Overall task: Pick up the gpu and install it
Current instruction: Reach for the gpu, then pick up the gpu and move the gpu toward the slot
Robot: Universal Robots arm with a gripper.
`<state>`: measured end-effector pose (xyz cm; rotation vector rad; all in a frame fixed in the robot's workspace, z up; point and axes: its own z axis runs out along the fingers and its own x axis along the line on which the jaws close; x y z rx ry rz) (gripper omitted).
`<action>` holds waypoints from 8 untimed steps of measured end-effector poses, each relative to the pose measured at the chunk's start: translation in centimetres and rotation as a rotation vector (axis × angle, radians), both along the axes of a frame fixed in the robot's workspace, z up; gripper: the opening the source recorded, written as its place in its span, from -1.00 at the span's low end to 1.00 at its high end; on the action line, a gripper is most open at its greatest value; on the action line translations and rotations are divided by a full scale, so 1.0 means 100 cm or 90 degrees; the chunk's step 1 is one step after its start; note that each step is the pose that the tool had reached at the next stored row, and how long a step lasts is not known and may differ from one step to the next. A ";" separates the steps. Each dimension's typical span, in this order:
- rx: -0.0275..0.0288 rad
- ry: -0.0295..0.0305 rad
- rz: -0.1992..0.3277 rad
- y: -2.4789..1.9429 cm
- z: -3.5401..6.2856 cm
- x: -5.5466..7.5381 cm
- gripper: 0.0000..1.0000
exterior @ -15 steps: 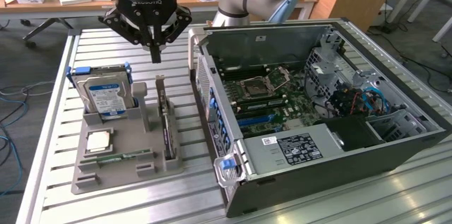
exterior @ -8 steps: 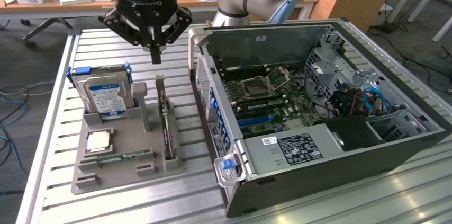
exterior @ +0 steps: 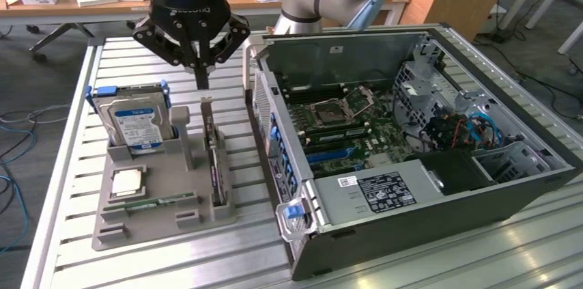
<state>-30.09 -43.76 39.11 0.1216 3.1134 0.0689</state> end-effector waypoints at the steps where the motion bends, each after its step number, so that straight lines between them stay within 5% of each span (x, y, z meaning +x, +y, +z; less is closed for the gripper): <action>1: 0.0000 0.0000 0.000 -0.0018 0.0000 0.000 -0.79; 8: 0.0000 0.0000 0.000 -0.0045 0.0000 0.000 -0.79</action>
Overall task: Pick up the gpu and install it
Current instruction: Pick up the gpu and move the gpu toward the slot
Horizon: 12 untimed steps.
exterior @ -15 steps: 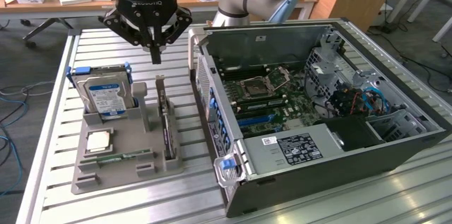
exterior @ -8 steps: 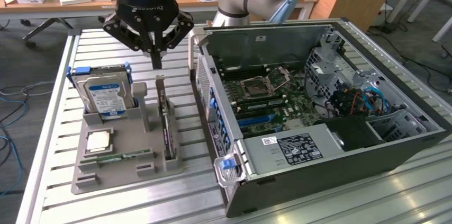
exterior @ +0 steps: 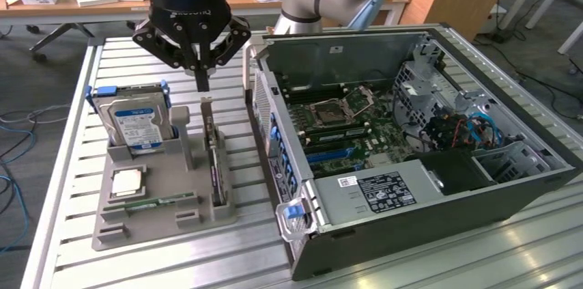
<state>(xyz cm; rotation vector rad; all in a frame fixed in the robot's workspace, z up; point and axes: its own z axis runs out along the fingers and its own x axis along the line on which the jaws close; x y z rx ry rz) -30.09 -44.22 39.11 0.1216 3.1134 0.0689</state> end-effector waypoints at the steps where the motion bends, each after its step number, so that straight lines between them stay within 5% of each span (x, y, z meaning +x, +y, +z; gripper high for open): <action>1: 0.0000 0.0000 0.000 0.0000 0.0000 0.000 -0.79; 10: 0.0000 0.0000 0.000 0.0000 0.0000 0.000 -0.79; 12: 0.0000 0.0000 0.000 0.0000 0.0000 0.000 -0.66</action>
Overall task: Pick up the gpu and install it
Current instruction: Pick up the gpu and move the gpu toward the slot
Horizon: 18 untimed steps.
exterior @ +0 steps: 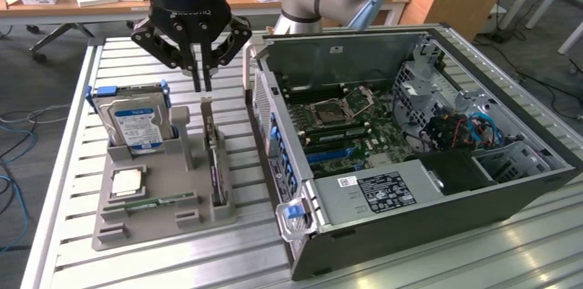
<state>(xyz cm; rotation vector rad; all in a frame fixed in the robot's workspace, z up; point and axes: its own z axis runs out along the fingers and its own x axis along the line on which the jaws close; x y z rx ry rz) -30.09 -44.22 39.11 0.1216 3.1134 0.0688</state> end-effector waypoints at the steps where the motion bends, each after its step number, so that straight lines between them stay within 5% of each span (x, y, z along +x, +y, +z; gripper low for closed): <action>1: 0.0000 0.0000 0.000 0.0000 0.0000 0.000 -0.54; 3: 0.0000 0.0000 0.000 0.0000 0.0000 0.000 -0.54; 6: 0.0001 0.0000 0.000 0.0000 0.0000 0.000 -0.29; 18: 0.0000 0.0000 0.000 0.0000 -0.0141 0.000 -0.29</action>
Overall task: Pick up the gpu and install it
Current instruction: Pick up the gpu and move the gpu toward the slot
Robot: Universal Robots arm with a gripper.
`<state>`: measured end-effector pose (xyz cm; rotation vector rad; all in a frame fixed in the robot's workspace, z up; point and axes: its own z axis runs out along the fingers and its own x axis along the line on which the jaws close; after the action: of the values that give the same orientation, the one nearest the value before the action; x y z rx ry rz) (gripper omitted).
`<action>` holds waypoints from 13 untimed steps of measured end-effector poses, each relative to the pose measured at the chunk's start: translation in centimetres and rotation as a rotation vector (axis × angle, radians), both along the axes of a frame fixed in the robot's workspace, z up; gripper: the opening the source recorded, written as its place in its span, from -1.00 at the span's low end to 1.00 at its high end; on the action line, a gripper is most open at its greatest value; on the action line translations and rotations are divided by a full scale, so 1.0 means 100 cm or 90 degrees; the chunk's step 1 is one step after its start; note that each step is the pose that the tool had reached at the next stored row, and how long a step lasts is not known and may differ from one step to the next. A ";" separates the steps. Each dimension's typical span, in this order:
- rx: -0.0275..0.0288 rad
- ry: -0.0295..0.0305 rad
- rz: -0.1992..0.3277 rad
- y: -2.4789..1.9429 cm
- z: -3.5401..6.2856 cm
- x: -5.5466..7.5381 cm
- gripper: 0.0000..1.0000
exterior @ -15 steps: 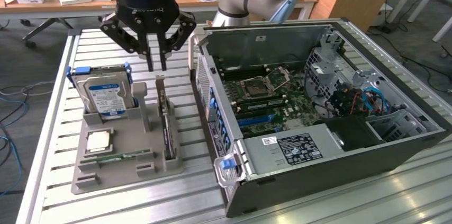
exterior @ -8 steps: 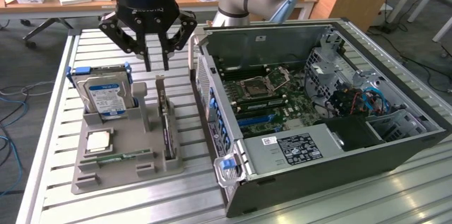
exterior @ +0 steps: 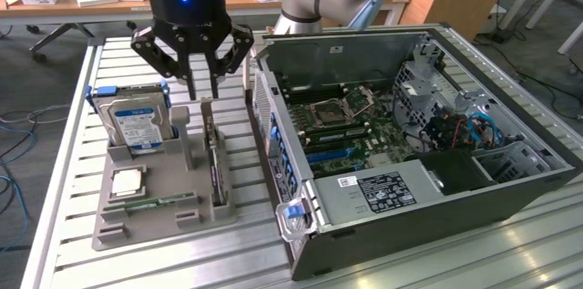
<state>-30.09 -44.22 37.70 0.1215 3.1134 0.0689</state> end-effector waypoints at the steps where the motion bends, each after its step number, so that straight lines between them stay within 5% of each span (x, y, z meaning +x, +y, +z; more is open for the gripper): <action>1: 0.0000 0.0000 0.000 0.0000 -0.0019 0.000 -0.29; 7: 0.0000 0.0000 0.000 0.0000 -0.0118 0.000 -0.29; 13: 0.0000 0.0000 0.000 0.0000 -0.0118 0.000 -0.29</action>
<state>-30.09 -44.22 36.53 0.1216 3.1135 0.0689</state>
